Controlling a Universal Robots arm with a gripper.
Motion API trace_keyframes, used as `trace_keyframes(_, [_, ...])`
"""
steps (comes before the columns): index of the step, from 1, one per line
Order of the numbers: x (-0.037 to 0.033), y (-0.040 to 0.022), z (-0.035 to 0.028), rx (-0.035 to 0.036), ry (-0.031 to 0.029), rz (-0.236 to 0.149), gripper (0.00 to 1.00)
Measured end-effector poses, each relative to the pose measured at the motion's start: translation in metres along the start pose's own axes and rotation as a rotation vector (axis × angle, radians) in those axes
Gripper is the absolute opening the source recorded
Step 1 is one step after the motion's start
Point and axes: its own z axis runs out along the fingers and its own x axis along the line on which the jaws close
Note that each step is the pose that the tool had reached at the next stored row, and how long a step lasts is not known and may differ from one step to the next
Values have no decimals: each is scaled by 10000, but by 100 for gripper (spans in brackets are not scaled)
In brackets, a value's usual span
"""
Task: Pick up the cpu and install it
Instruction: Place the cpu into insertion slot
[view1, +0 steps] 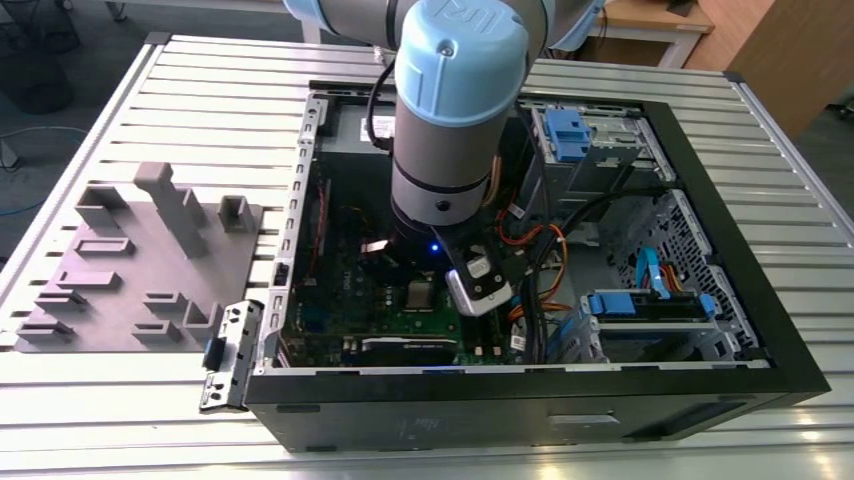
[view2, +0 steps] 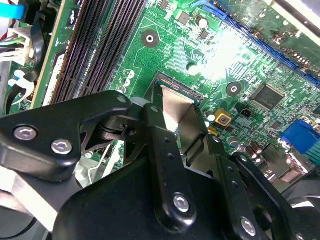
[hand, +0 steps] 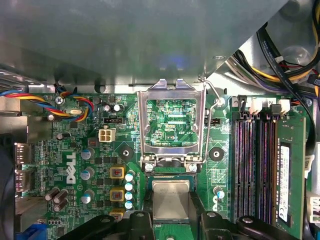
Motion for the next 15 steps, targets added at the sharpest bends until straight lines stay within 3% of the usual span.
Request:
trace_keyframes(5, [0,1,-36,3,-1,0,38])
trace_keyframes(15, [3,22,-36,10,-1,15,38])
